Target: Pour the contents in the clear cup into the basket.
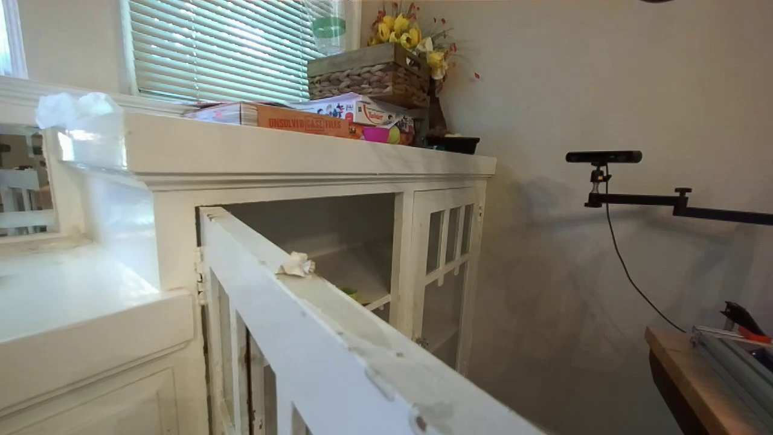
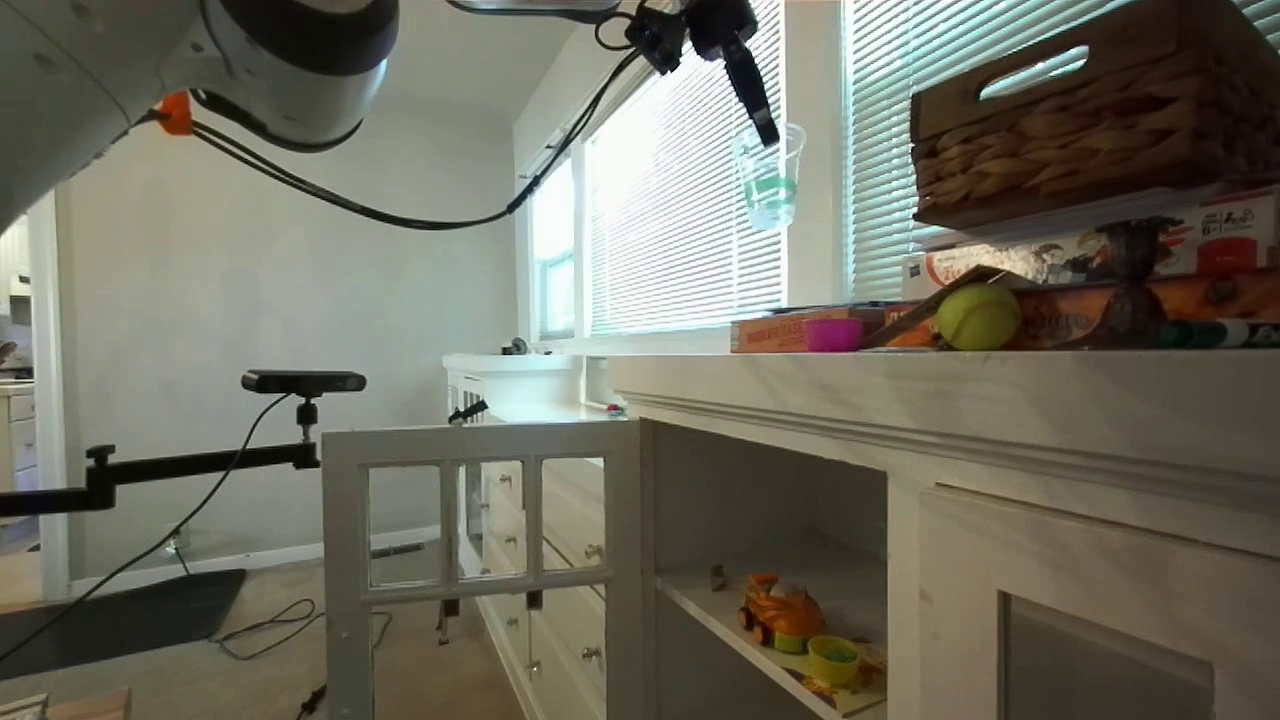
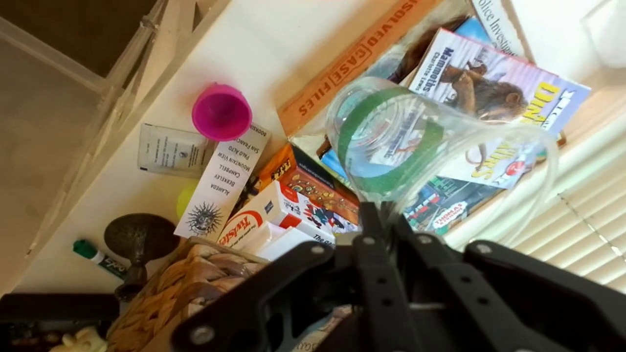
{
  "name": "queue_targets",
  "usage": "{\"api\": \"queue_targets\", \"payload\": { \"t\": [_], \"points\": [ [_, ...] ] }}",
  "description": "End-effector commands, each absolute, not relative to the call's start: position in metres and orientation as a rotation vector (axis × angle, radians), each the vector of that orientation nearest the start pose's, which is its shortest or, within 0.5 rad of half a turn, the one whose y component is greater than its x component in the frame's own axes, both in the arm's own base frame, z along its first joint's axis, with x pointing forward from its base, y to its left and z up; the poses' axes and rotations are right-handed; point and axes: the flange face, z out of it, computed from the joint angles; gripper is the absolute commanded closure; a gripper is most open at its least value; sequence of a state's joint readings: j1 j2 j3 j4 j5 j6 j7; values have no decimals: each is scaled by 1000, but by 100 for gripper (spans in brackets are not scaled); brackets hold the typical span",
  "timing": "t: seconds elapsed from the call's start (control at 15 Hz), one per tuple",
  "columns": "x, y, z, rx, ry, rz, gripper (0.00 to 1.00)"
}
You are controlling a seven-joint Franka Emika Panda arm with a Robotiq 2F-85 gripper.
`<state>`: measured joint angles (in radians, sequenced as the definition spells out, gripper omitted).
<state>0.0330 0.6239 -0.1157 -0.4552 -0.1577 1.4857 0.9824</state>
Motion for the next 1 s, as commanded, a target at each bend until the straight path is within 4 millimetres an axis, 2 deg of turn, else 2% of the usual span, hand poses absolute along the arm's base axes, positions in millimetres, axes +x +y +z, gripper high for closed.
{"api": "queue_targets", "payload": {
  "t": [0.0, 0.4, 0.93],
  "points": [
    [684, -15, 723, -2552, 1611, -705, 98],
    [695, 16, 698, -2598, 1589, -642, 98],
    [696, 66, 692, -2614, 1495, -607, 98]
  ]
}}
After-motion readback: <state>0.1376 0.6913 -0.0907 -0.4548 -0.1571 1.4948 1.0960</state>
